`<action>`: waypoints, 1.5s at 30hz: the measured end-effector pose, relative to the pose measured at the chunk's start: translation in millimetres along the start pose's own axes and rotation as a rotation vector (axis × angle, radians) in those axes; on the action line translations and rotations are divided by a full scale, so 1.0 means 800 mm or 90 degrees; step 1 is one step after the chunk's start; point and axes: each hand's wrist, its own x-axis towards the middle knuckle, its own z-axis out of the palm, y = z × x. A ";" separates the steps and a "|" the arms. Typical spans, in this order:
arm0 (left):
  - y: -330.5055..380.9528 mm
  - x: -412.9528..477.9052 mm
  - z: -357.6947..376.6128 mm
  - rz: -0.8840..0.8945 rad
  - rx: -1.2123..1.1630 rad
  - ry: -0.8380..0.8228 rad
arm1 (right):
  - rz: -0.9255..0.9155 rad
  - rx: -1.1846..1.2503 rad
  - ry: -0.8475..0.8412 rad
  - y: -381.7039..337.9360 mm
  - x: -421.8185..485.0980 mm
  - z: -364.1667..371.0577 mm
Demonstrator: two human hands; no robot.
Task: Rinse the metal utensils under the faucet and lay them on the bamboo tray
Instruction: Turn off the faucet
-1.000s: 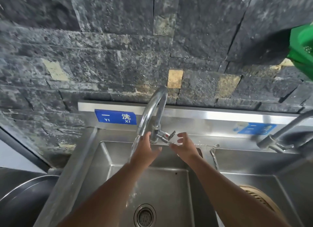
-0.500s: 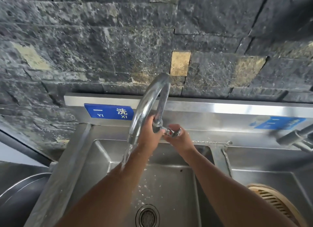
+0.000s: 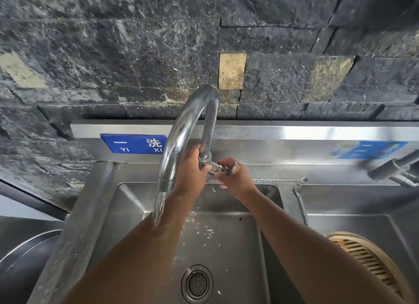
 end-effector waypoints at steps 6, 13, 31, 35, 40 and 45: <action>-0.004 0.000 0.001 0.011 0.015 0.006 | -0.005 -0.065 -0.006 -0.014 0.004 -0.002; 0.000 -0.002 0.000 0.022 0.023 0.007 | -0.009 -0.092 -0.001 -0.020 0.002 -0.003; 0.011 -0.002 -0.005 0.017 0.026 -0.004 | -0.022 -0.131 0.012 -0.016 0.005 -0.001; 0.014 -0.004 -0.006 0.008 0.029 -0.009 | -0.029 -0.139 0.019 -0.016 0.004 -0.001; 0.016 -0.003 -0.008 0.010 0.034 -0.008 | -0.031 -0.146 0.020 -0.015 0.006 0.000; 0.018 -0.005 -0.009 0.014 0.044 0.000 | -0.024 -0.126 0.014 -0.012 0.007 0.000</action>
